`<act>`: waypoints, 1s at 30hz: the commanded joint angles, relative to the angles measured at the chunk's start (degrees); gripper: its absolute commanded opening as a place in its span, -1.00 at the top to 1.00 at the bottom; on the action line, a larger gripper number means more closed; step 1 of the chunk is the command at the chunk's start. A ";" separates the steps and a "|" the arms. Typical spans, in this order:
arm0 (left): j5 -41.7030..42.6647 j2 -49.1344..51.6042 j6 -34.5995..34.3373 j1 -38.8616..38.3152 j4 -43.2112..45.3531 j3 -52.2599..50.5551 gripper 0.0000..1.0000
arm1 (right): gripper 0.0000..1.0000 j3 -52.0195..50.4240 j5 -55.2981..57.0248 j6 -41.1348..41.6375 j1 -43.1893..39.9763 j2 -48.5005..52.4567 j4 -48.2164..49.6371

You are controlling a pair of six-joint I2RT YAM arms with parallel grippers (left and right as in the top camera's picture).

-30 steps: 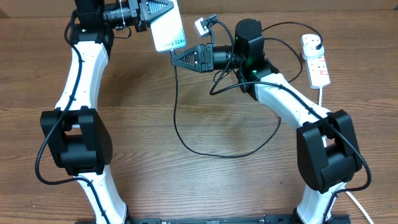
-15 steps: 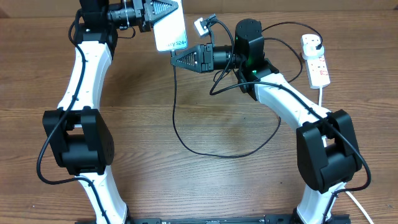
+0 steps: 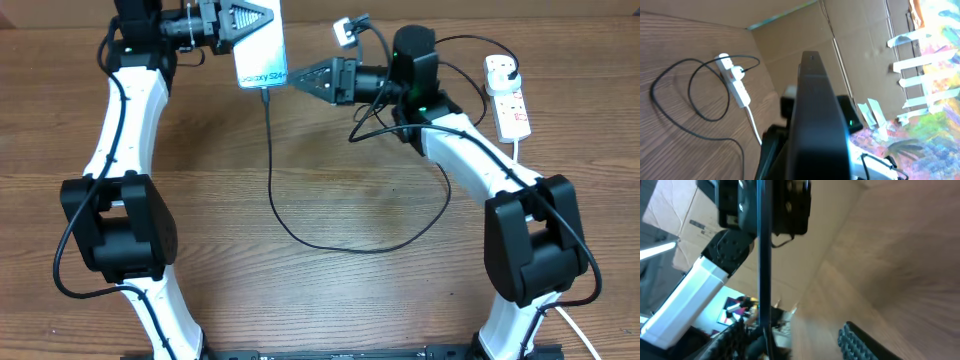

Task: Plug charger to phone and switch on socket
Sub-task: 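Lower the phone with the left gripper and lay it on the table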

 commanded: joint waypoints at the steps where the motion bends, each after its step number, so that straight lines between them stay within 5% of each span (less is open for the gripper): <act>1: 2.14 -0.13 9.35 0.72 -3.43 0.85 0.91 | -0.22 0.55 -0.44 -2.01 -1.75 0.48 -0.83; 10: 2.21 7.54 17.75 -0.11 -14.47 0.85 0.91 | -0.49 0.55 2.25 -11.17 -4.44 0.48 -11.72; 20: 1.92 21.55 23.63 -0.26 -16.37 0.85 0.91 | -0.52 0.55 10.27 -19.76 -4.20 0.48 -24.30; 30: -10.32 24.04 30.53 -1.25 -24.48 0.94 0.91 | -0.52 0.55 11.74 -19.96 -4.20 0.48 -24.87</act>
